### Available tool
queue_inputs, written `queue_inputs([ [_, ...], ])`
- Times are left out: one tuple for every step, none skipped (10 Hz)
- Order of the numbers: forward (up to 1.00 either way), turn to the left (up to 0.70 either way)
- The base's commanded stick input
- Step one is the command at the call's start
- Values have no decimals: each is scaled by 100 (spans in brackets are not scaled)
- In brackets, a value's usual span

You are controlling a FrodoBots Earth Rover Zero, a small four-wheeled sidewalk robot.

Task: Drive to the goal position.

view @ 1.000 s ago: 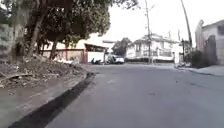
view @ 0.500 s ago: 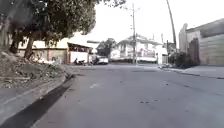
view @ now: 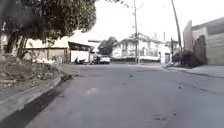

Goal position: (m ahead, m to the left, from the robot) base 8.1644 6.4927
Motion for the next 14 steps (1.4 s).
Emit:
queue_inputs([
  [100, 0],
  [100, 0],
  [100, 0],
  [100, 0],
  [100, 0],
  [100, 0],
  [100, 0],
  [100, 0],
  [100, 0],
  [100, 0],
  [100, 14],
  [100, 34],
  [100, 40],
  [100, 29],
])
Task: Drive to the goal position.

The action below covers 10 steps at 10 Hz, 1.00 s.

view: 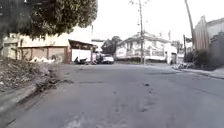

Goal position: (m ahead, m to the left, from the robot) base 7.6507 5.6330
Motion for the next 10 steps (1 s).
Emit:
queue_inputs([
  [100, 0],
  [100, 0],
  [100, 0],
  [100, 0],
  [100, 0],
  [100, 0],
  [100, 0],
  [100, 0],
  [100, 0],
  [100, 0],
])
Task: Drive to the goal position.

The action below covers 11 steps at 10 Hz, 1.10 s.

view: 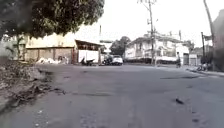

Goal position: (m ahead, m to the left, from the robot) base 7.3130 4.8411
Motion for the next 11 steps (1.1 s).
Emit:
queue_inputs([
  [100, 22],
  [100, 40],
  [100, 40],
  [100, 26],
  [100, 0],
  [100, 0],
  [100, 0],
  [100, 0],
  [100, 0],
  [100, 0],
  [100, 0],
])
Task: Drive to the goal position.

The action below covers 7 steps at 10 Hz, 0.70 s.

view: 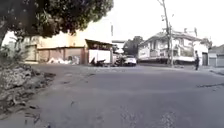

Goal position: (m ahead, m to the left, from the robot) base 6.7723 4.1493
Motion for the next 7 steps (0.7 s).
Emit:
queue_inputs([
  [100, 0],
  [100, 0],
  [100, 0],
  [100, 0],
  [100, 0],
  [100, 0],
  [100, 0],
])
